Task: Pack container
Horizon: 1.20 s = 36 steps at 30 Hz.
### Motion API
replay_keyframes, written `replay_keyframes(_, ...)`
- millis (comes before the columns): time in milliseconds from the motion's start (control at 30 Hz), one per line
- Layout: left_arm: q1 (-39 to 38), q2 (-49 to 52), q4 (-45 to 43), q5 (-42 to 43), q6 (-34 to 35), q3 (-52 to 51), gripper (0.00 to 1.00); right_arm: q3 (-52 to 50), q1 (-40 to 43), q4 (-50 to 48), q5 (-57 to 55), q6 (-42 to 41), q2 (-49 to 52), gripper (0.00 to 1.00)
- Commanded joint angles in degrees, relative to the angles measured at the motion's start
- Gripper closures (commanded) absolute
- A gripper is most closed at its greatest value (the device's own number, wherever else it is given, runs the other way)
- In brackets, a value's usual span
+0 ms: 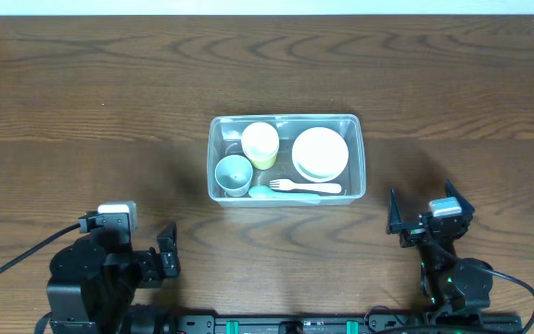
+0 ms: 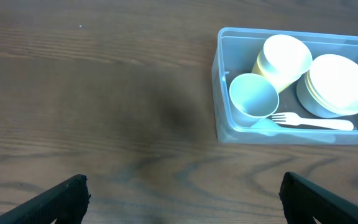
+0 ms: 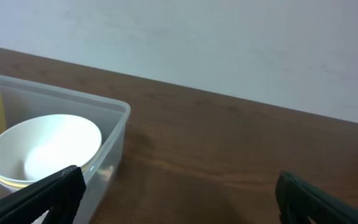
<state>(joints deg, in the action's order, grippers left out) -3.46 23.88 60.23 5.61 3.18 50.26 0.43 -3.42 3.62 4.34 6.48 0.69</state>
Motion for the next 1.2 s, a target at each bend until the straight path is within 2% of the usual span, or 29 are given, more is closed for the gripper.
replay_keyframes(0, 0.22, -0.15, 0.15, -0.46, 0.52, 0.07, 0.02, -0.11, -0.5, 0.22, 0.22, 0.68, -0.37, 0.01)
replay_keyframes(533, 0.22, -0.15, 0.15, -0.46, 0.52, 0.07, 0.02, -0.11, -0.5, 0.22, 0.22, 0.68, -0.37, 0.01)
replay_keyframes(633, 0.26, -0.66, 1.38, -3.56, -2.78, 0.07, 0.02, -0.11, -0.5, 0.22, 0.22, 0.68, -0.37, 0.01)
replay_keyframes(733, 0.39, -2.93, 2.27, -3.58, -2.73, -0.72, 0.02, -0.11, -0.5, 0.22, 0.22, 0.68, -0.37, 0.01)
replay_keyframes(1000, 3.87, -16.9, -2.67, -3.45, -2.71, -13.55, 0.02, -0.11, -0.5, 0.22, 0.22, 0.68, -0.37, 0.01)
replay_keyframes(1167, 4.85, -23.82, -10.88, -3.48, -2.73, -23.04, 0.02, -0.11, -0.5, 0.22, 0.22, 0.68, -0.37, 0.01)
